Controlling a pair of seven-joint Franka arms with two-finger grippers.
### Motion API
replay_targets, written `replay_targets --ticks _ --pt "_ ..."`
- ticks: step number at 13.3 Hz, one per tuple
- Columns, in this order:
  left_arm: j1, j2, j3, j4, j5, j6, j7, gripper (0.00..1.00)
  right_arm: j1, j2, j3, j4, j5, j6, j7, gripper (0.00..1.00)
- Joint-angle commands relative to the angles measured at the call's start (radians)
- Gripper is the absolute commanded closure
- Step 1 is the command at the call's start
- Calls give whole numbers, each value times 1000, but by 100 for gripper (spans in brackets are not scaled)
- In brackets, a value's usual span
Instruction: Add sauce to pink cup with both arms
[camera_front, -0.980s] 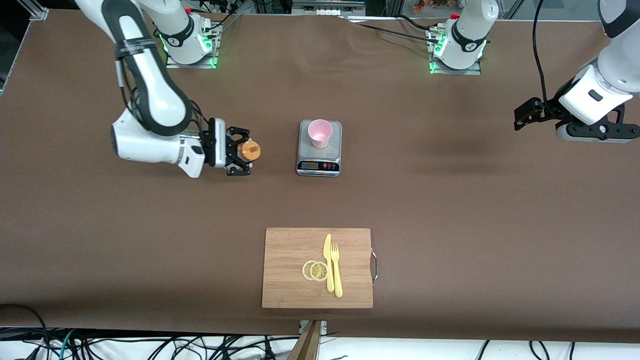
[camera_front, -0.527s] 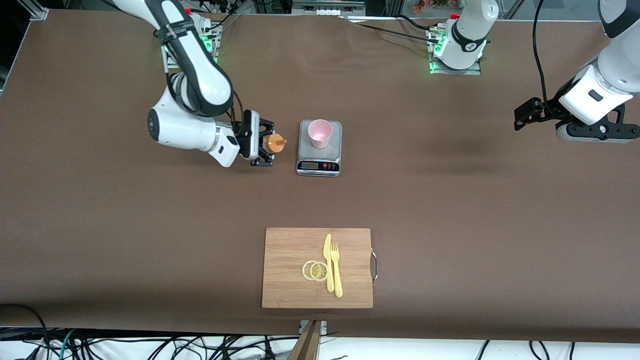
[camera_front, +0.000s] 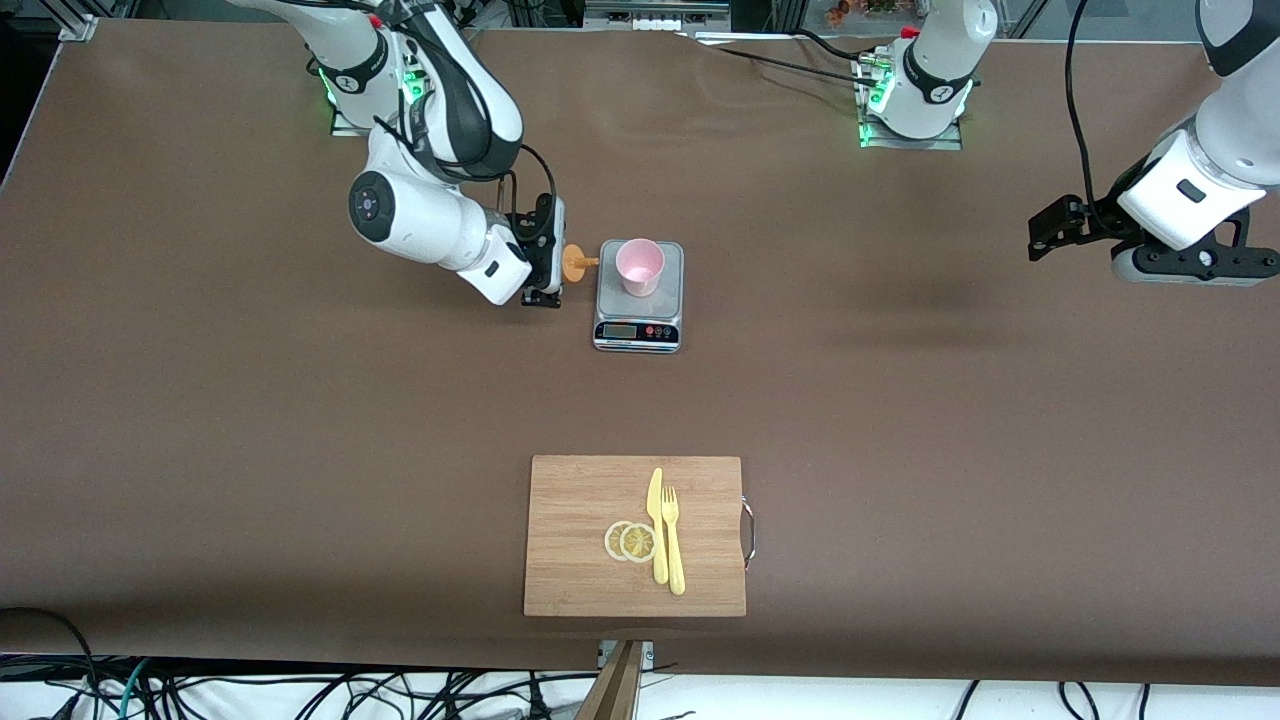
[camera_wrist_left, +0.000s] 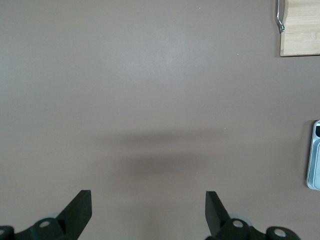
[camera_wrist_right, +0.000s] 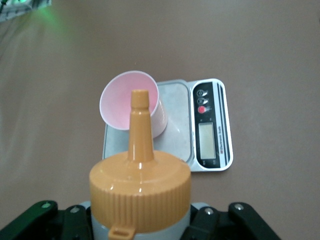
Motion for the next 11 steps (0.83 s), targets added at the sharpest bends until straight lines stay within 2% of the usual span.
replay_targets --ticks 1,6,11 --pt "9 15 -9 31 19 -24 16 0 16 -39 3 -24 -60 13 75 73" --pt "9 15 -9 31 19 -24 16 0 37 -26 27 -6 -132 13 171 73" --pt "9 15 -9 31 19 -24 16 0 51 -16 40 8 -152 7 197 73"
